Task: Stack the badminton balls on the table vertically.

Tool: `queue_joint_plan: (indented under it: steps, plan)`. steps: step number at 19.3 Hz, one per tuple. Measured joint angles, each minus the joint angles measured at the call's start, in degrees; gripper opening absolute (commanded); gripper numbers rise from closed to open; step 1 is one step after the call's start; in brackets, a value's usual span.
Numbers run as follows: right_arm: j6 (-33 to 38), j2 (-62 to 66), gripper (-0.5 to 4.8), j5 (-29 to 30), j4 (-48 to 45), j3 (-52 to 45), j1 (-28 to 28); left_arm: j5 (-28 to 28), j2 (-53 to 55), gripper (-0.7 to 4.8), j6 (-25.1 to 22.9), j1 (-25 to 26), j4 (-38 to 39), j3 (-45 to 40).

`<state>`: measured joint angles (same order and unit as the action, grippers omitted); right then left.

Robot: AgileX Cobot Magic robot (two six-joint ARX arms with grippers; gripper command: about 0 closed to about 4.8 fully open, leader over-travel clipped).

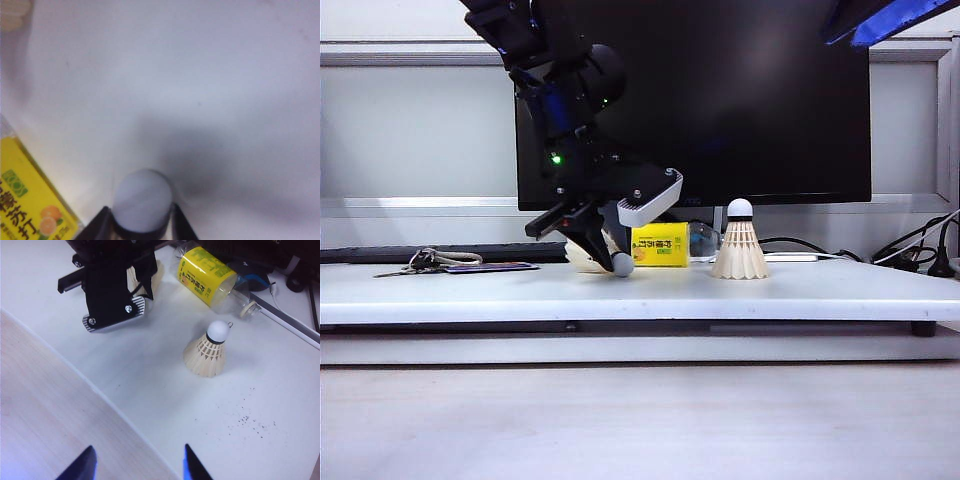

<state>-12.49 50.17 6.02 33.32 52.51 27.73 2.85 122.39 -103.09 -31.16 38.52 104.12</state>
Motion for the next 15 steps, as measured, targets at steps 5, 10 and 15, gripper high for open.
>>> queue_joint_plan:
  steps: [5,10,15]
  plan:
    - [0.0,0.0,2.28,0.0,0.0,0.0,0.0,-0.4,0.9,1.47,-0.2,-0.7,-0.2,0.0]
    - [0.0,0.0,2.29,0.0,0.0,0.0,0.0,-0.3,1.0,1.19,-0.2,-0.7,-0.8,0.1]
    - [0.0,0.0,2.29,0.0,0.0,0.0,0.0,-0.9,1.4,1.19,4.7,-1.8,-4.5,0.0]
